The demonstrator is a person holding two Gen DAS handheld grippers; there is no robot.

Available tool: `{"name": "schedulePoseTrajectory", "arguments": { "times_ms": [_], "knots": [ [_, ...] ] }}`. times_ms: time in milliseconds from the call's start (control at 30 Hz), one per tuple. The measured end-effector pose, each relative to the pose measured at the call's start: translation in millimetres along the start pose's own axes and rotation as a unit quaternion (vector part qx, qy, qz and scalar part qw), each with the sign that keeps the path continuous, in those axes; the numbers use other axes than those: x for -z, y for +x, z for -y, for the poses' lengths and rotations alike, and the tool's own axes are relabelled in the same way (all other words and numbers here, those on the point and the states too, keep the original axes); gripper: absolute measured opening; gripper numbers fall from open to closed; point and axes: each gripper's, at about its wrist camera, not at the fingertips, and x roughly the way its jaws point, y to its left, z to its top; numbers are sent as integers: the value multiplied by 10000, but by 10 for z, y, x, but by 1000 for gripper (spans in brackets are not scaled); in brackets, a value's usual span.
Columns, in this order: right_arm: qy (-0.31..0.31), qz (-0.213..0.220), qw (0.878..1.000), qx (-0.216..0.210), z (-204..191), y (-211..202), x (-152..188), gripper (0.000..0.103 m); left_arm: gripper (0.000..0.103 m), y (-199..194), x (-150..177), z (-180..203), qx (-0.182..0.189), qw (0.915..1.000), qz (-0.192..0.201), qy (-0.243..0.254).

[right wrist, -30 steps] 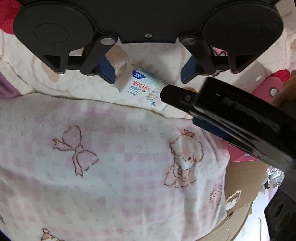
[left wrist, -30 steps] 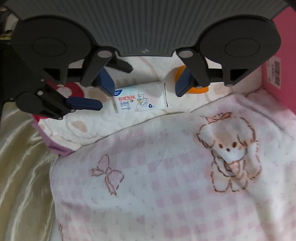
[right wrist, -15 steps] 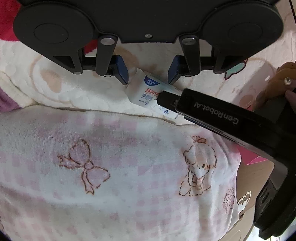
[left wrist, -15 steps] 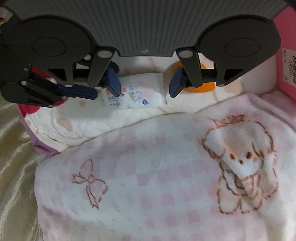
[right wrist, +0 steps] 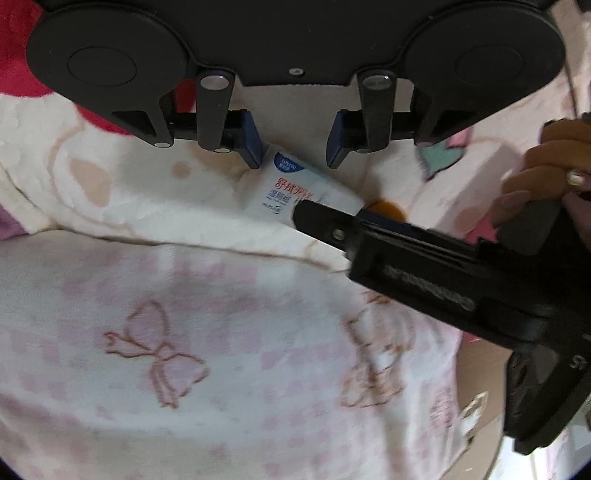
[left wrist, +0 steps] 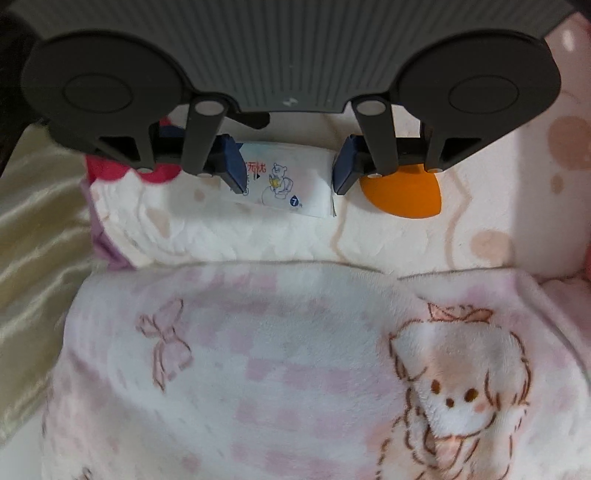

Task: Organize objects
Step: 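Close the left tool on the white wipe packet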

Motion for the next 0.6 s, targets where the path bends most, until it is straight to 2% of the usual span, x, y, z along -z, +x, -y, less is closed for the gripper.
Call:
{"name": "schedulePoseTrajectory", "arguments": {
  "times_ms": [67, 133, 167, 200, 267, 400, 600],
  "knots": [
    [-60, -88, 9999, -10, -39, -35, -4, 52, 50, -30, 59, 64, -83, 9998, -143, 113],
    [-116, -223, 9997, -7, -75, -76, 14, 60, 50, -56, 129, 73, -7, 9994, -331, 26],
    [-145, -354, 9992, -95, -94, -102, 17, 64, 47, -77, 167, 75, 28, 9993, -377, -40],
    [-175, -484, 9984, -253, -122, -132, 27, 73, 44, -93, 195, 90, -33, 9990, -454, -28],
    [-290, -549, 9971, -433, -197, -195, 58, 78, 40, -107, 244, 142, -212, 9984, -524, 62],
    [-709, -496, 9962, -59, -365, -214, 75, 80, 38, -133, 316, 122, -203, 9980, -591, -85],
    [-317, -459, 9984, -26, -203, -119, 44, 81, 35, -127, 349, 35, -248, 9988, -398, -134]
  ]
}}
